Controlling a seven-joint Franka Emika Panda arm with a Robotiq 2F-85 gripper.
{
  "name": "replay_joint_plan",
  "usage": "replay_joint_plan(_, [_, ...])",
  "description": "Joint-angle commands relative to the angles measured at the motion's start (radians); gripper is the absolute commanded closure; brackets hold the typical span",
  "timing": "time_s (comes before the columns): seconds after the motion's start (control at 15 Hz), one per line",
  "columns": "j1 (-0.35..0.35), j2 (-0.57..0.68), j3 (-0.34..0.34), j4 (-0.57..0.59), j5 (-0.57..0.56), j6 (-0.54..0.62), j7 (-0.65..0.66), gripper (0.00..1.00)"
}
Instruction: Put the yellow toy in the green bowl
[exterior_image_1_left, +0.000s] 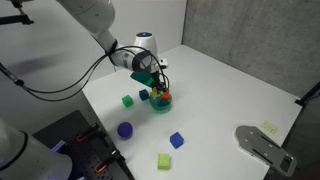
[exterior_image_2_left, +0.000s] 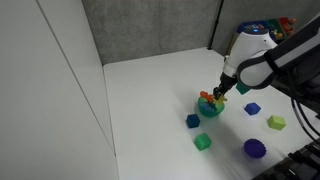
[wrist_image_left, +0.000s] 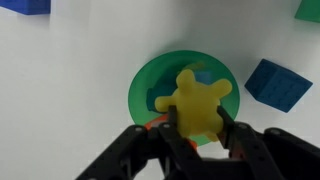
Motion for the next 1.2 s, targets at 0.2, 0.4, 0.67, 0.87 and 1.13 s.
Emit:
replay_joint_plan(0.2, [0.026,0.061,-0.020,-0.001,-0.034,0.097,0.036,0.35])
replay_joint_plan(0.4, [0.038,0.069,-0.033,-0.004,-0.032,0.115,0.033,0.27])
replay_joint_plan(0.67, [0.044,0.033,-0.050,-0.015,-0.033,0.081,0.028,0.00])
replay_joint_plan(0.87, [0.026,-0.023,-0.050,-0.020,-0.034,0.016,0.005,0.00])
replay_joint_plan(1.13, [0.010,-0.143,-0.070,-0.021,-0.083,-0.139,0.001,0.00])
